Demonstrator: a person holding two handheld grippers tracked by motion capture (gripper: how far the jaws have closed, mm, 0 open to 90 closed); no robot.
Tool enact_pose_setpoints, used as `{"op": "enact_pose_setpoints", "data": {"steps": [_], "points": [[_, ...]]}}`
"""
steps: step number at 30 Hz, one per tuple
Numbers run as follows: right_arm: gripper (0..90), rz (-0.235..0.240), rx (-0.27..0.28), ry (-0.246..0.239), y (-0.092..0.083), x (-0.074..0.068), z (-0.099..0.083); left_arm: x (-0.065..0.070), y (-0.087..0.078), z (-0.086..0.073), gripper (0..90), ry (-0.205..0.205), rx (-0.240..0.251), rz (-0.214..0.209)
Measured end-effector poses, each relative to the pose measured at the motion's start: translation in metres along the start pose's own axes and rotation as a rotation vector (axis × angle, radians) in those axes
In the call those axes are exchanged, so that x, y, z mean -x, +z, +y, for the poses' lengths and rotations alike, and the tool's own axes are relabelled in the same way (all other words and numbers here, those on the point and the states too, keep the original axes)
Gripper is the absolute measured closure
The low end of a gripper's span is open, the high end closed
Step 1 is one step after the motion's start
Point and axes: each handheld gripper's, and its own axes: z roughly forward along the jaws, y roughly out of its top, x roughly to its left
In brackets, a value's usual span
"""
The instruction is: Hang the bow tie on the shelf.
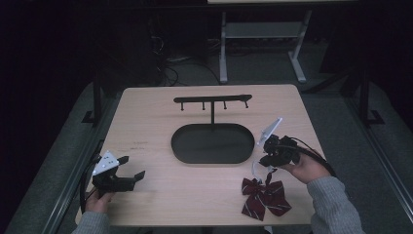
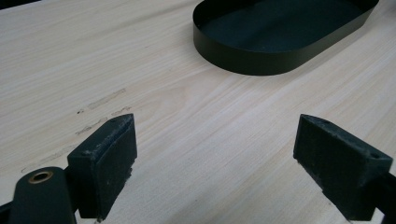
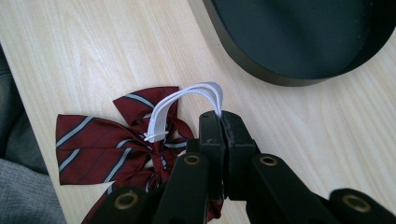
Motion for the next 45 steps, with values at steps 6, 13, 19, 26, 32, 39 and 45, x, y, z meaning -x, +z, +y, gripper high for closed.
{"op": "enact_pose_setpoints", "data": {"steps": [6,13,19,26,32,39,45], "points": [[87.7,-0.001,0.008,-0.022,-0.009,-0.005,0.008,0.000,0.000,0.000,12.9,-0.004,0.002,0.001],[87.7,-0.009,0.015,-0.054,-0.016,-0.009,0.016,-0.001,0.001,0.000,12.9,0.005,-0.002,0.001],[87.7,-0.019,0.022,-0.074,-0.024,-0.012,0.023,-0.001,0.001,0.001,12.9,0.001,0.005,0.001],[87.7,-0.025,0.021,-0.097,-0.029,-0.015,0.032,-0.001,0.001,0.001,12.9,0.003,0.006,-0.002],[87.6,-0.026,0.027,-0.115,-0.032,-0.015,0.038,-0.001,0.000,0.001,12.9,0.001,0.006,-0.002],[87.6,-0.014,0.037,-0.136,-0.037,-0.017,0.046,0.000,0.001,0.002,12.9,0.006,0.005,-0.002],[87.6,-0.015,0.039,-0.148,-0.043,-0.017,0.053,-0.001,0.000,0.002,12.9,0.003,0.008,-0.003]]}}
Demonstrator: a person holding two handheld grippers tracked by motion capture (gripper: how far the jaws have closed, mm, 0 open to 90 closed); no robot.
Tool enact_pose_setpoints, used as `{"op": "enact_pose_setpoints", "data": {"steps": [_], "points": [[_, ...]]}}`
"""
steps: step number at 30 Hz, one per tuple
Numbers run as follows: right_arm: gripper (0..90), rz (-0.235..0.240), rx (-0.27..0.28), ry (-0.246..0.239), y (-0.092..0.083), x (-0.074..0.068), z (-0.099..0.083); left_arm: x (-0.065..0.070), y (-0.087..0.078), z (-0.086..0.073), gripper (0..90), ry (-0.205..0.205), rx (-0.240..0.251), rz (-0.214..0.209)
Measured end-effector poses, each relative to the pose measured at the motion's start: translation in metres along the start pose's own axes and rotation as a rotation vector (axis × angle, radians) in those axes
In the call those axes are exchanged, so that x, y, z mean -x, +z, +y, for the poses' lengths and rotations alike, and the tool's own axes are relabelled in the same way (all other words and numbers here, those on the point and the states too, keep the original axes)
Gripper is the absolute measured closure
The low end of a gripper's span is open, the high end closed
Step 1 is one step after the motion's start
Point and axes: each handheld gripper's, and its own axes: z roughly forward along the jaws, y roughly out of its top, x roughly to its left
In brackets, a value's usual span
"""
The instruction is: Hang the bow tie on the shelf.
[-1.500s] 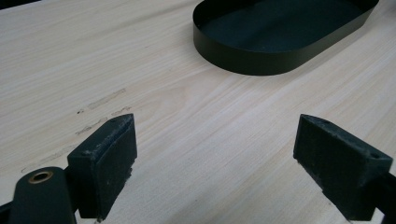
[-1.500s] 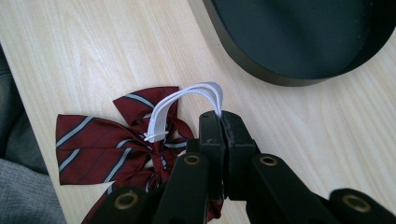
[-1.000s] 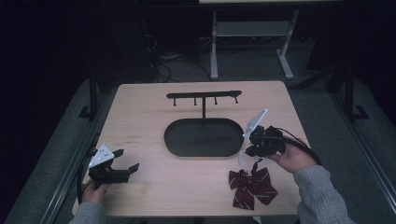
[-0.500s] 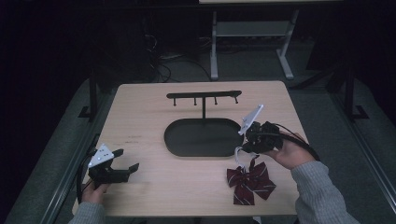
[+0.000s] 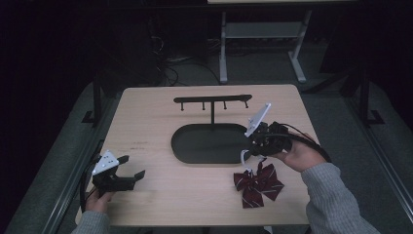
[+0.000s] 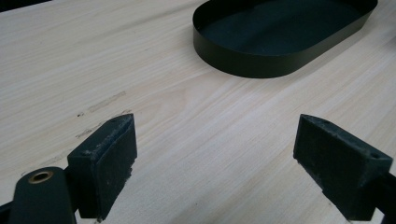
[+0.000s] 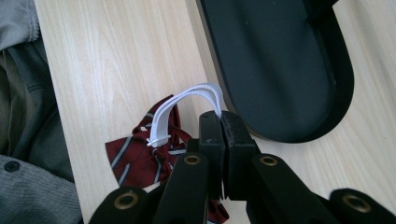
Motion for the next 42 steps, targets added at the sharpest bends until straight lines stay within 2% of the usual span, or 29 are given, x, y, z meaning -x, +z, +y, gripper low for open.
{"op": "enact_pose_setpoints", "data": {"steps": [19,35,42], "points": [[87.6,0.007,0.000,-0.038,-0.008,0.006,0.027,0.000,0.000,0.000,12.9,0.001,0.000,-0.002],[87.6,0.022,-0.019,-0.036,-0.012,0.021,0.048,-0.001,0.000,0.000,12.9,-0.002,0.007,-0.004],[87.6,0.029,-0.026,-0.055,-0.011,0.027,0.056,-0.002,0.000,0.000,12.9,-0.004,0.010,-0.005]]}}
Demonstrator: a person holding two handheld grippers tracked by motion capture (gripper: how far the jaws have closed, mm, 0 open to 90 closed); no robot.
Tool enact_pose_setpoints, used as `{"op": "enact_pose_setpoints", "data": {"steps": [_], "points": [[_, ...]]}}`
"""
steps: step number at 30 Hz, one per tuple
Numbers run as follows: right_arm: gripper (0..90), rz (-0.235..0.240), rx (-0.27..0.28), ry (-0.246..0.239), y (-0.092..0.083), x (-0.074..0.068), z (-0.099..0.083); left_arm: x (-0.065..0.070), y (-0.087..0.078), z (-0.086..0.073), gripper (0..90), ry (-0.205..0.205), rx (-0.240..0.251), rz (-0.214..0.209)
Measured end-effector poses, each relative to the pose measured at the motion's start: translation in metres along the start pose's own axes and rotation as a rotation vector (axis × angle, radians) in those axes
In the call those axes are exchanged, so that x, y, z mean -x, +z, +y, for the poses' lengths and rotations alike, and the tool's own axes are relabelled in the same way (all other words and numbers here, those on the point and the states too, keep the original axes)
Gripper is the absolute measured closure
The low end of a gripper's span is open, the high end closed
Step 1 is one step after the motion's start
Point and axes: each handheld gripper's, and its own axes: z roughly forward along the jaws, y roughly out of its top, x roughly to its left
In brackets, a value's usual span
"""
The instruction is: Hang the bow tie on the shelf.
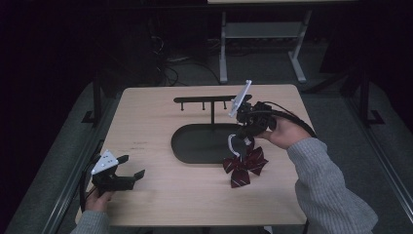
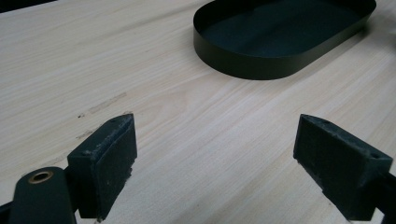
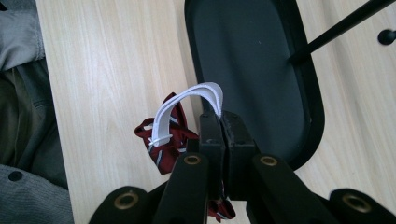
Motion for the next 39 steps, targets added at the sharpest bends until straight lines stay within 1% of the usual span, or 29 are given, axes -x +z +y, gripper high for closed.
{"op": "enact_pose_setpoints", "data": {"steps": [4,5,15,27,31,32,39], "points": [[87.6,0.005,-0.002,0.001,-0.002,0.002,0.005,0.000,0.000,0.000,12.9,-0.002,0.003,0.001],[87.6,0.003,-0.002,-0.010,-0.002,0.003,0.007,0.000,-0.001,0.000,12.9,-0.001,0.002,0.002],[87.6,0.004,-0.009,-0.013,-0.007,0.012,0.022,-0.001,-0.001,0.000,12.9,-0.005,0.006,0.002],[87.6,0.011,-0.022,-0.028,-0.006,0.023,0.039,-0.002,-0.001,0.000,12.9,-0.005,0.003,-0.002],[87.6,0.014,-0.024,-0.021,-0.006,0.027,0.044,-0.002,-0.001,0.000,12.9,-0.006,0.003,-0.003],[87.6,0.011,-0.025,-0.028,-0.006,0.029,0.045,-0.002,-0.001,0.000,12.9,-0.006,0.003,-0.003],[87.6,0.013,-0.034,-0.026,-0.005,0.036,0.052,-0.003,-0.002,0.000,12.9,-0.010,0.003,0.001]]}}
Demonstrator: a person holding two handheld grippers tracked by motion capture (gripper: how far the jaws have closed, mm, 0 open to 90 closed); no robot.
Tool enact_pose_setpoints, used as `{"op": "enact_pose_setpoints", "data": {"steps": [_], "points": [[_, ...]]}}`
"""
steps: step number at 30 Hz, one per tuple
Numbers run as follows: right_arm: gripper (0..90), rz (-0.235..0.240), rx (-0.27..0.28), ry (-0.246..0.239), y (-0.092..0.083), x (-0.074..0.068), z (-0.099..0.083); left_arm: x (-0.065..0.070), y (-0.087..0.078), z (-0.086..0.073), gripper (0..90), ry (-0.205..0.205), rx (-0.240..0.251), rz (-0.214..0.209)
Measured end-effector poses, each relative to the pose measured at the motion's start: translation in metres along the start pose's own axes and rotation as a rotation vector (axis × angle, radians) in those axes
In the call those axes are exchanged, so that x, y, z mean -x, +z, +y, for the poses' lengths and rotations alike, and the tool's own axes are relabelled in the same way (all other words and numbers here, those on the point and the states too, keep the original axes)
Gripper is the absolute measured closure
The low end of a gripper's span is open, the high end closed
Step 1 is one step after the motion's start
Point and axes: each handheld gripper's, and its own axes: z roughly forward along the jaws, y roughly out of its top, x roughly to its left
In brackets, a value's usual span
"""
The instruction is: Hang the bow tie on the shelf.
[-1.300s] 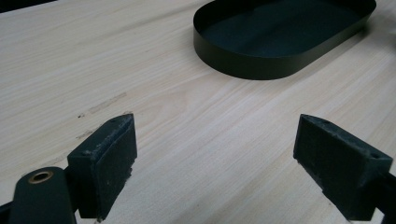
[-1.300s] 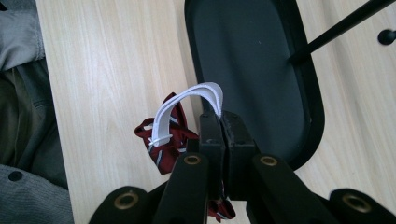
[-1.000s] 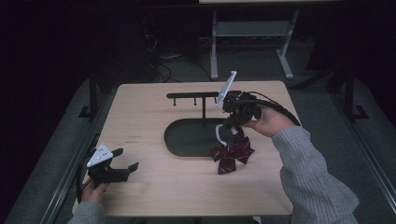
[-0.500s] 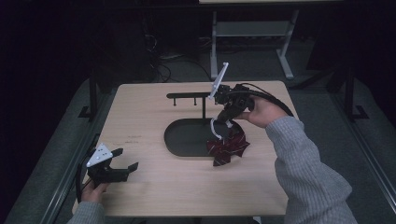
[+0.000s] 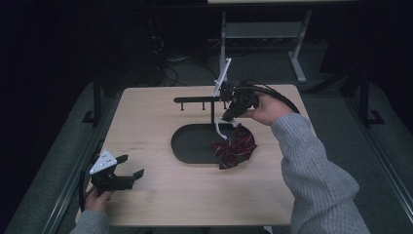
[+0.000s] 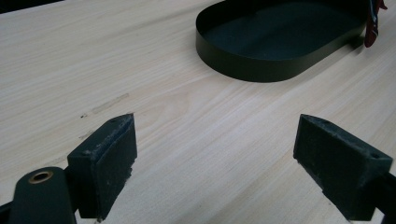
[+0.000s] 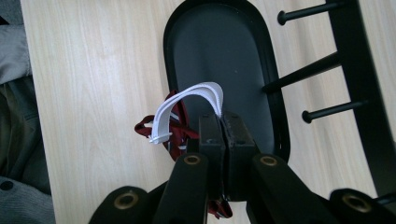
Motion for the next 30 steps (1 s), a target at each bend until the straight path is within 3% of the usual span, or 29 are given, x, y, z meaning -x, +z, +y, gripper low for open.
{"op": "enact_pose_setpoints", "data": {"steps": [30], "points": [[87.6,-0.005,-0.019,0.024,-0.009,0.031,0.026,-0.003,-0.001,-0.001,12.9,-0.011,0.007,0.002]]}}
